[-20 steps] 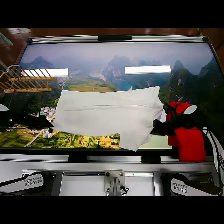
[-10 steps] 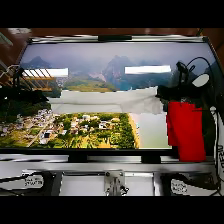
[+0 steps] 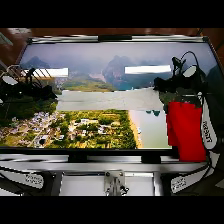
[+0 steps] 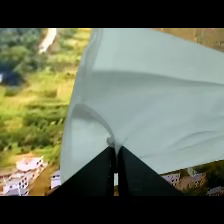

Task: Fold the shirts.

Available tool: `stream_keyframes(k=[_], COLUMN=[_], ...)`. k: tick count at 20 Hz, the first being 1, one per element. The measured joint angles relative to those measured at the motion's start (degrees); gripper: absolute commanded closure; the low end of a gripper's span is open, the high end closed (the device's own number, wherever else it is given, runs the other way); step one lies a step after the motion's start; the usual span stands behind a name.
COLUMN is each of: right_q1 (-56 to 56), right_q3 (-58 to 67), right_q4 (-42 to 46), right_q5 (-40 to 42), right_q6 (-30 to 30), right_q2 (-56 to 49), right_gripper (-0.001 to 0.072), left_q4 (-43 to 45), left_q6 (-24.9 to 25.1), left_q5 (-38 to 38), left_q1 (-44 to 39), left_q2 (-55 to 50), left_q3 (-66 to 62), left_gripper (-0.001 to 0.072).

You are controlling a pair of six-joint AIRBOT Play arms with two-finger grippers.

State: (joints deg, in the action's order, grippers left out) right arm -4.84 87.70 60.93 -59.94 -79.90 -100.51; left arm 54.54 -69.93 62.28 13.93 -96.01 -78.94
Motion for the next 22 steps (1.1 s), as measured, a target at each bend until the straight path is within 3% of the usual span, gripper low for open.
stream_keyframes(k=[1,2,3,4,5,9,18,19,20,22], right_q1=[0.0,0.0,0.0,-0.1,-0.3,-2.0,-3.7,-3.7,-3.5,-3.4], right_q3=[0.2,0.4,0.5,0.6,0.7,0.8,0.9,0.9,1.0,0.9], right_q4=[0.1,0.3,0.6,1.4,2.6,5.6,-0.6,-1.3,-1.6,-2.0], right_q5=[-0.5,-1.2,-1.6,-1.9,-2.2,-4.7,-4.6,-4.2,-3.9,-3.5], right_q6=[0.1,0.5,0.9,1.3,1.3,-0.5,0.0,0.0,0.0,0.0], right_q2=[-0.7,-1.1,-1.1,-0.8,-0.3,-0.2,-6.6,-7.2,-7.7,-8.5], right_gripper=[0.0239,0.0239,0.0238,0.0057,0.002,0.002,0.0031,0.0084,0.0217,0.058], left_q4=[-0.1,-0.1,-0.2,-0.2,-0.2,-0.3,-0.2,-0.3,-0.5,-1.3], left_q6=[-0.3,-0.7,-1.7,-2.3,-3.1,-4.3,-5.4,-5.4,-5.4,-5.4], left_q5=[-0.1,-0.2,0.0,0.3,0.8,3.3,9.8,10.1,10.4,10.8], left_q1=[-0.5,-1.0,-1.4,-1.5,-1.6,-2.1,-2.2,-2.2,-2.2,-2.6], left_q2=[-0.5,-0.7,-0.9,-1.1,-1.1,-0.7,0.4,0.5,0.5,0.6], left_q3=[-0.2,-0.4,-1.0,-1.7,-2.8,-7.0,-9.1,-9.2,-9.2,-9.2], left_gripper=[0.0366,0.0237,0.0234,0.0234,0.0234,0.0236,0.0244,0.0244,0.0244,0.0254])
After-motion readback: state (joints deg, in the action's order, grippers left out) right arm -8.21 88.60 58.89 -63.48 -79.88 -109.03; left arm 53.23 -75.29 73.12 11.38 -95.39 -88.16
